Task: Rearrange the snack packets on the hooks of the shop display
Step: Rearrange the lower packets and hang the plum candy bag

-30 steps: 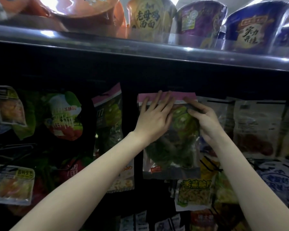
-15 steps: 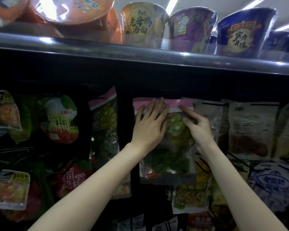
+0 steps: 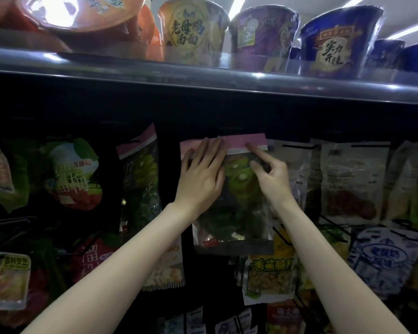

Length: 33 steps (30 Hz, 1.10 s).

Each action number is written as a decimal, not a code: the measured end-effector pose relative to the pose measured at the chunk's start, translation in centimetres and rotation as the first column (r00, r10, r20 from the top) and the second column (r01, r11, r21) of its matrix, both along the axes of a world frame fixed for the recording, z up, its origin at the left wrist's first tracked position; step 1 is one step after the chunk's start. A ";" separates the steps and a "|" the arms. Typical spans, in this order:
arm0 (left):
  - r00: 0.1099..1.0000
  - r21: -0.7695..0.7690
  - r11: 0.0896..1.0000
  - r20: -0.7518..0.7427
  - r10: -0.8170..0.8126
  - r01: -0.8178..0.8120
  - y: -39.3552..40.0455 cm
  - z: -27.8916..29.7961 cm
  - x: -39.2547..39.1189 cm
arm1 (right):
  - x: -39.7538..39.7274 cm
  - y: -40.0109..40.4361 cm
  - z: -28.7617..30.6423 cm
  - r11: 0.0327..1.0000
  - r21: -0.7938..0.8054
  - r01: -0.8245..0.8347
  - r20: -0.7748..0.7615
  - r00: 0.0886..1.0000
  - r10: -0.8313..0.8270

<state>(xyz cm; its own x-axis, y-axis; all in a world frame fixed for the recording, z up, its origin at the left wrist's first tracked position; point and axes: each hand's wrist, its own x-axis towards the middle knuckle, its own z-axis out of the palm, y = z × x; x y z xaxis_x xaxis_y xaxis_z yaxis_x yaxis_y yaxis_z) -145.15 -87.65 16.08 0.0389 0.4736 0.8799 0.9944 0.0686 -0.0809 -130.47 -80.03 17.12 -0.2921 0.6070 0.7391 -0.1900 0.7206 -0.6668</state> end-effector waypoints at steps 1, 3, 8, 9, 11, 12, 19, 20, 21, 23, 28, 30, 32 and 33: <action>1.000 -0.015 1.000 -0.006 0.005 -0.005 0.2 0.2 0.0 | -0.1 0.2 -0.1 0.999 -0.025 -0.022 0.003 1.000 0.022; 0.999 -0.011 1.000 -0.028 0.017 -0.017 0.2 0.5 0.0 | -0.2 0.3 -0.3 0.998 -0.049 -0.041 -0.010 0.999 0.041; 0.999 -0.094 0.995 -0.038 0.036 -0.040 0.1 0.6 0.0 | -0.3 1.2 -0.8 0.991 -0.104 -0.082 -0.021 0.997 0.080; 0.999 -0.143 0.989 -0.023 0.029 -0.032 0.1 0.6 0.0 | -0.5 1.5 -1.0 0.985 -0.140 -0.100 -0.029 0.995 0.096; 0.997 -0.207 0.976 -0.048 0.063 -0.071 0.2 0.6 -0.1 | -1.2 1.9 -1.5 0.973 -0.203 -0.112 -0.058 0.993 0.102; 0.994 -0.245 0.964 -0.062 0.089 -0.101 0.1 0.6 -0.2 | -1.7 2.0 -1.6 0.971 -0.223 -0.082 -0.058 0.996 0.071; 0.964 -0.440 0.860 -0.061 0.258 -0.258 -1.4 -1.5 -4.3 | -5.4 4.5 -1.3 0.966 -0.050 0.252 0.275 0.934 -0.230; 0.976 -0.354 0.909 -0.071 0.208 -0.219 -2.1 -1.4 -4.4 | -5.7 4.1 -1.2 0.940 -0.025 0.339 0.360 0.881 -0.308; 0.981 -0.273 0.943 -0.086 0.172 -0.190 -2.7 -1.3 -4.6 | -5.8 3.3 -1.2 0.901 0.006 0.434 0.410 0.821 -0.398; 0.991 -0.150 0.981 -0.074 0.112 -0.122 -4.3 -1.5 -5.3 | -6.0 0.4 -1.7 0.845 0.082 0.529 0.305 0.793 -0.527; 0.968 -0.153 0.976 0.175 0.180 -0.154 -9.6 -5.4 -9.9 | -8.6 -7.0 -4.1 0.995 0.078 0.070 0.327 0.940 -0.092; 0.925 -0.274 0.937 0.248 0.288 -0.218 -11.7 -6.7 -12.0 | -10.7 -8.1 -4.3 0.995 -0.048 -0.082 0.449 0.888 0.095; 0.893 -0.327 0.909 0.278 0.353 -0.258 -13.3 -7.3 -13.3 | -12.7 -9.0 -4.2 0.989 -0.095 -0.113 0.437 0.888 0.144; 0.890 -0.325 0.908 0.282 0.359 -0.264 -14.0 -7.4 -13.7 | -13.7 -9.3 -4.1 0.988 -0.113 -0.103 0.411 0.901 0.140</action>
<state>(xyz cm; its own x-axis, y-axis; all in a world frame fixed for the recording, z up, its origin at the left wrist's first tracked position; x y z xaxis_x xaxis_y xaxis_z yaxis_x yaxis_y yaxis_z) -158.83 -101.67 8.65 -0.4184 0.6329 0.6515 0.8967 0.4021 0.1852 -144.13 -89.37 13.00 -0.6370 0.6027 0.4805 0.0361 0.6460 -0.7625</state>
